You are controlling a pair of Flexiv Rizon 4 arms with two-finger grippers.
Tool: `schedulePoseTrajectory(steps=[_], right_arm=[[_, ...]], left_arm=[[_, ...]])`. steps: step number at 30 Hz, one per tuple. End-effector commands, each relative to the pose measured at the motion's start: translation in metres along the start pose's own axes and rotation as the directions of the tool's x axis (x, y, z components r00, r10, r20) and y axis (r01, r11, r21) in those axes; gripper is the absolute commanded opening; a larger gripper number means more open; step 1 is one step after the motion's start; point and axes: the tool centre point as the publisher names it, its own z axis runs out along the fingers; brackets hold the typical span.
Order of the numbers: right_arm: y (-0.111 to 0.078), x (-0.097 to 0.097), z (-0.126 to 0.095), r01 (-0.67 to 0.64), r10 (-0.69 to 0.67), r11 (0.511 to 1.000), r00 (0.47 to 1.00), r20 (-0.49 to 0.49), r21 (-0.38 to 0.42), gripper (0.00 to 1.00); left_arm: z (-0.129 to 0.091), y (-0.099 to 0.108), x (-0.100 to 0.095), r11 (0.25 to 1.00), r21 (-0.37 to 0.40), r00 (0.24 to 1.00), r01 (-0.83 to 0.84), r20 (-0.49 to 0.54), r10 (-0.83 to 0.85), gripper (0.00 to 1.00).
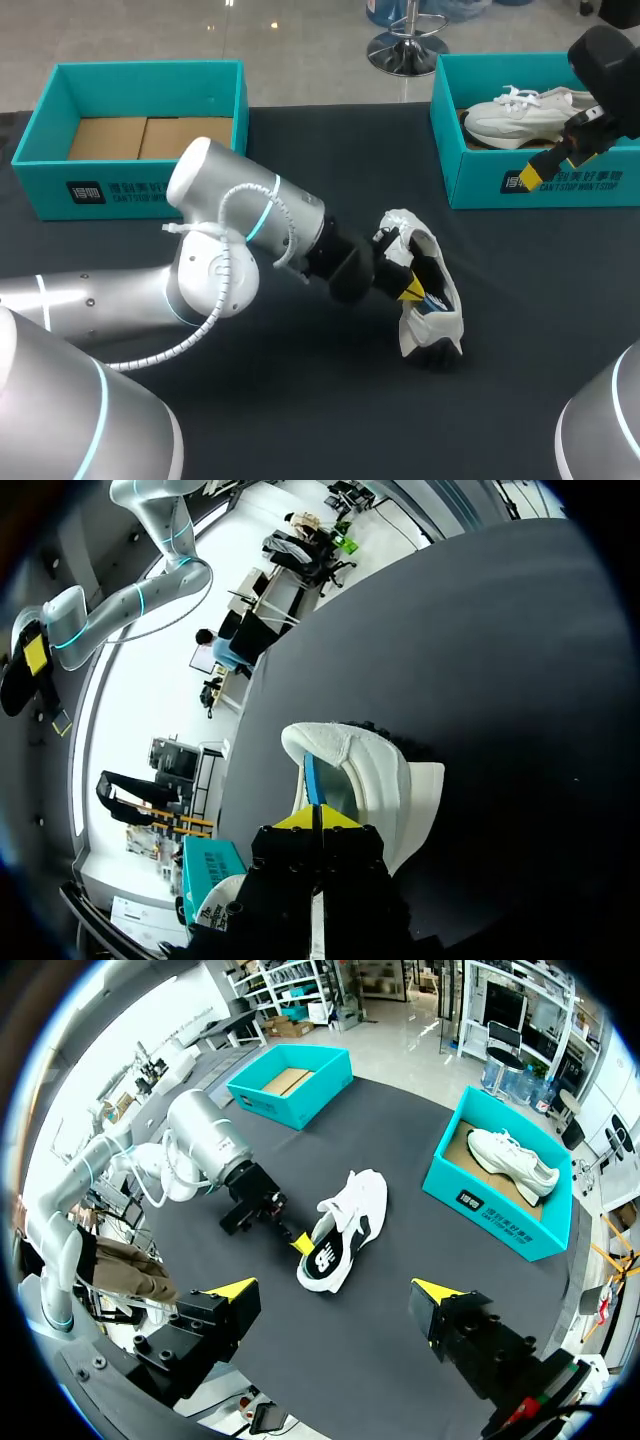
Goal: Take the shoe out of the shoebox, open the shoe tongue, remove and reinsert the insole, then place the shoe into the shoebox
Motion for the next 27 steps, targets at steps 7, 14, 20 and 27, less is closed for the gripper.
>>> schedulePoseTrajectory(steps=[7,14,20,27], right_arm=[[0.003,-0.001,0.001,-0.001,0.001,1.000,1.000,-0.001,0.005,1.00],[0.003,-0.001,0.001,-0.001,0.001,1.000,1.000,-0.001,0.005,1.00],[0.003,-0.001,0.001,-0.001,0.001,1.000,1.000,-0.001,0.005,1.00],[0.003,-0.001,0.001,-0.001,0.001,1.000,1.000,-0.001,0.005,1.00]], left_arm=[[-0.034,0.001,-0.006,0.990,0.128,0.987,-0.051,-0.143,0.069,0.83],[-0.046,-0.006,-0.019,0.986,0.136,0.955,-0.100,-0.266,0.134,1.00],[-0.052,-0.019,-0.008,0.990,0.077,0.899,-0.119,-0.416,0.141,1.00],[-0.053,-0.020,-0.006,0.992,0.058,0.896,-0.114,-0.425,0.127,1.00]])
